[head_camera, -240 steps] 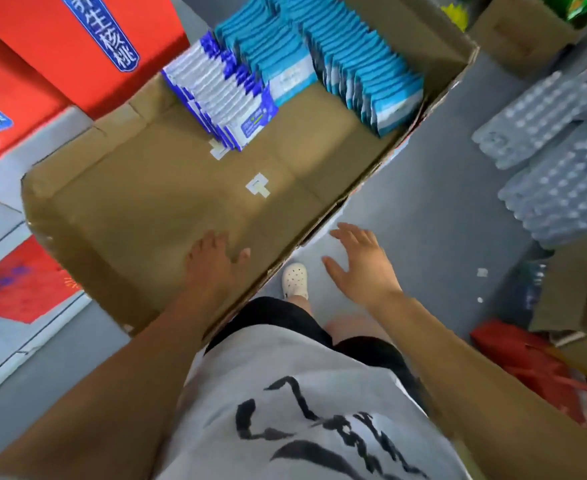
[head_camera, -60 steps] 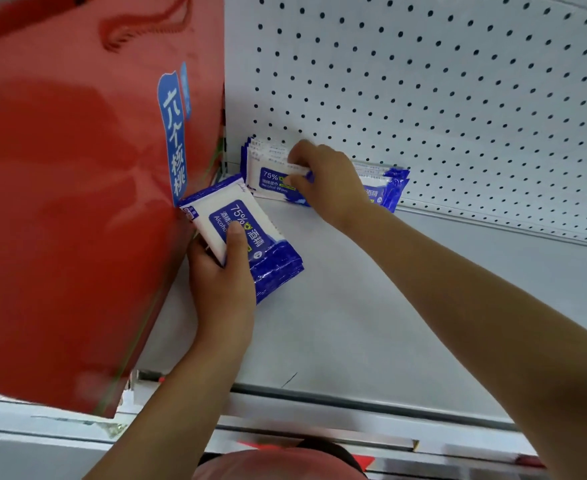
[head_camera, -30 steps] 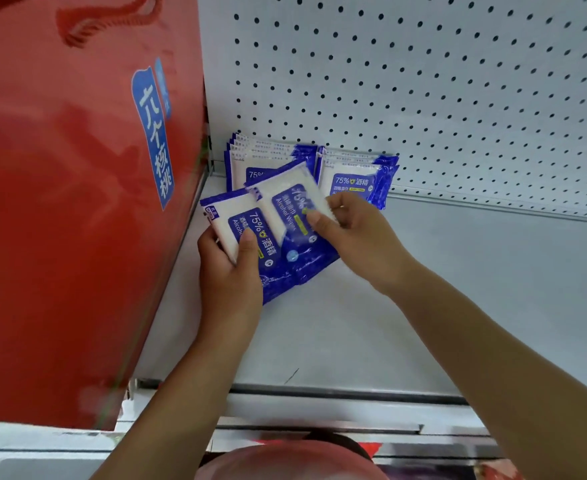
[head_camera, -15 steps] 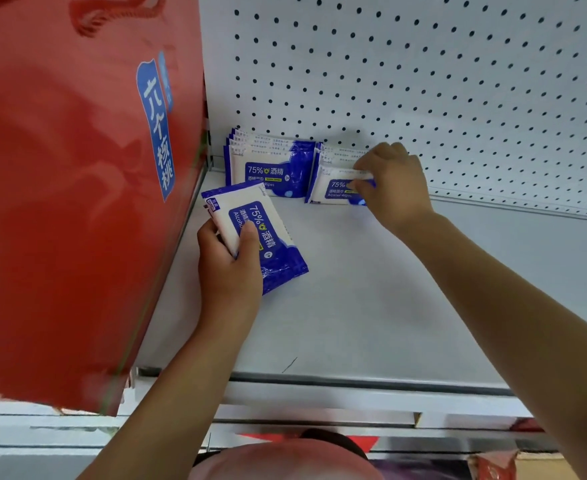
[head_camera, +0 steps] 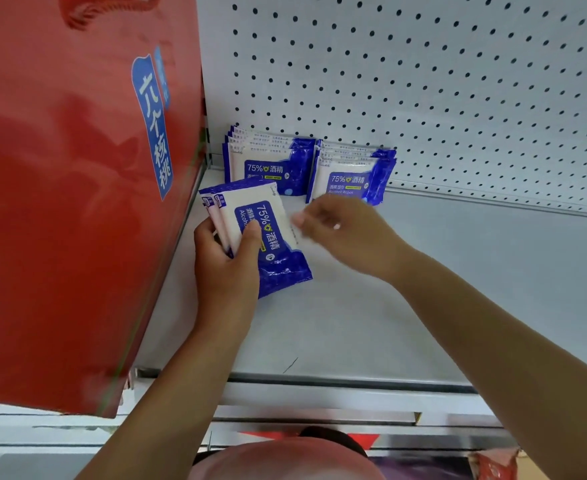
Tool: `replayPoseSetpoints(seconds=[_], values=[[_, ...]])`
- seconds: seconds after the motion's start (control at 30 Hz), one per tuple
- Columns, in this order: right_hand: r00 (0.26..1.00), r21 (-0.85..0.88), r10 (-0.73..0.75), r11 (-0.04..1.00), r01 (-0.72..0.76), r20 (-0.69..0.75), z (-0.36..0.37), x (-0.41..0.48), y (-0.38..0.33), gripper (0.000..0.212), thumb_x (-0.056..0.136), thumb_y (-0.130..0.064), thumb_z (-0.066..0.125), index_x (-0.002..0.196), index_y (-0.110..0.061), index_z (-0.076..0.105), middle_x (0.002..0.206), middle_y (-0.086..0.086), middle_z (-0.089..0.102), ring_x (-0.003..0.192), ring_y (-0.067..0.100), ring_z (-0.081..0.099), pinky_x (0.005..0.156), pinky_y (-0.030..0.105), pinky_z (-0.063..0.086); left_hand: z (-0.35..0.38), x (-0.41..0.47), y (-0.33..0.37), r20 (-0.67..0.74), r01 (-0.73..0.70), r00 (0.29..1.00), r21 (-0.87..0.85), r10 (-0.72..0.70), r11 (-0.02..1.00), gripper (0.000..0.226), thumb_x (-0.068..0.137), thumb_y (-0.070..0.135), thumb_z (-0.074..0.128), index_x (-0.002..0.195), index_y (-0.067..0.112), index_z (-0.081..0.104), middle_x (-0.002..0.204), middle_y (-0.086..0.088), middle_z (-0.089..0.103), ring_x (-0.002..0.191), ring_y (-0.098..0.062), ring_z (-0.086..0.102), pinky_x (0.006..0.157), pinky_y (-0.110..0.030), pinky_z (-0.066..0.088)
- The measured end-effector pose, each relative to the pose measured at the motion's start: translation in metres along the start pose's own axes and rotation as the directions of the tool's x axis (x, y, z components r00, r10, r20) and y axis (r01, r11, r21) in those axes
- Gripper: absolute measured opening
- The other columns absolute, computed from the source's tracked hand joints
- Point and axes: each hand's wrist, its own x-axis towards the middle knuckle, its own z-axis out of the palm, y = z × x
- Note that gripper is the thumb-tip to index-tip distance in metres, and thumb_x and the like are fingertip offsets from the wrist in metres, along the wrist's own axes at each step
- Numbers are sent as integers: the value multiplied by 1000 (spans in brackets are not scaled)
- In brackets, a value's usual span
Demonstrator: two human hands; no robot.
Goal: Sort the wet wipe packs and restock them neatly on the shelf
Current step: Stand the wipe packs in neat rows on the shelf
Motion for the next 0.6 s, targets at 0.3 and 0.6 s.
replayPoseSetpoints(seconds=[0.3,0.6], values=[[973,278,99,948,-156,207,6,-13,4,29,88,-29,75,109,-18,58,102,-3,76,85,6,74,74,25,60,-1,-1,4,-13,36,999,-110,-37,993,9,105,35,54,113,39,52,108,13,70,85,3,72,68,-23,58],[980,192,21,981,18,-196,-15,30,12,23,85,-22,79,95,-24,58,103,-5,71,99,12,69,82,30,57,4,0,-3,-203,-81,976,-18,75,997,24,105,23,56,127,25,47,103,18,62,82,7,69,57,-11,52]])
